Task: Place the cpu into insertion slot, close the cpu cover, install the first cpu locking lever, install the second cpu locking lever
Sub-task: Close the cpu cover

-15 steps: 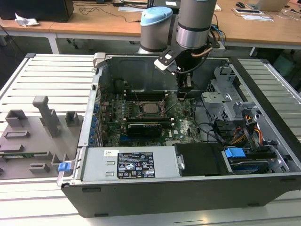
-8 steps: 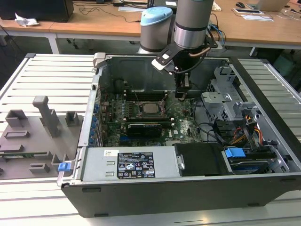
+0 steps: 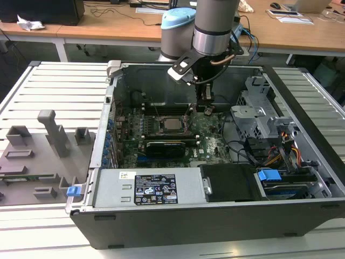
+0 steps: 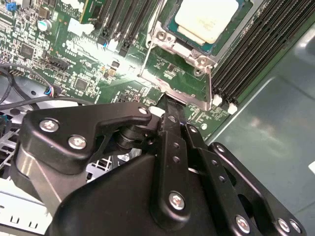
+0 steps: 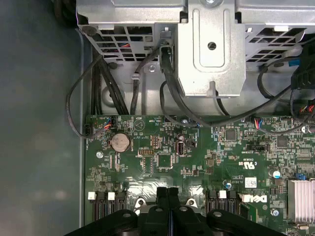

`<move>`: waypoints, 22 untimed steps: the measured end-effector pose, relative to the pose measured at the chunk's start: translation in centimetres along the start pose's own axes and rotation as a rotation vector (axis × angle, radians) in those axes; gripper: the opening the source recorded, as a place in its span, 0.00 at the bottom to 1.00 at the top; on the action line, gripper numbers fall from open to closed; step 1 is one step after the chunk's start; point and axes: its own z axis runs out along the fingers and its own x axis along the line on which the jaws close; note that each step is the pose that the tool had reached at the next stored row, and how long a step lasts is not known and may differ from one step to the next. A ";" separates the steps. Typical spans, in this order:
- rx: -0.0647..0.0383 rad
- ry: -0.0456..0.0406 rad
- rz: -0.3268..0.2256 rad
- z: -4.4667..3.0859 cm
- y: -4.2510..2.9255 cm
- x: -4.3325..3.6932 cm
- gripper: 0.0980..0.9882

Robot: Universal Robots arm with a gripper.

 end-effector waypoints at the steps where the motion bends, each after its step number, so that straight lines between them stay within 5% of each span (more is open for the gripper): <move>1: 0.000 0.0000 0.000 0.00 -0.06 0.00 0.01; 8: 0.000 0.0000 0.000 -0.03 -0.72 0.00 0.01; 22: -0.001 0.0001 0.000 0.41 -4.20 -0.03 0.01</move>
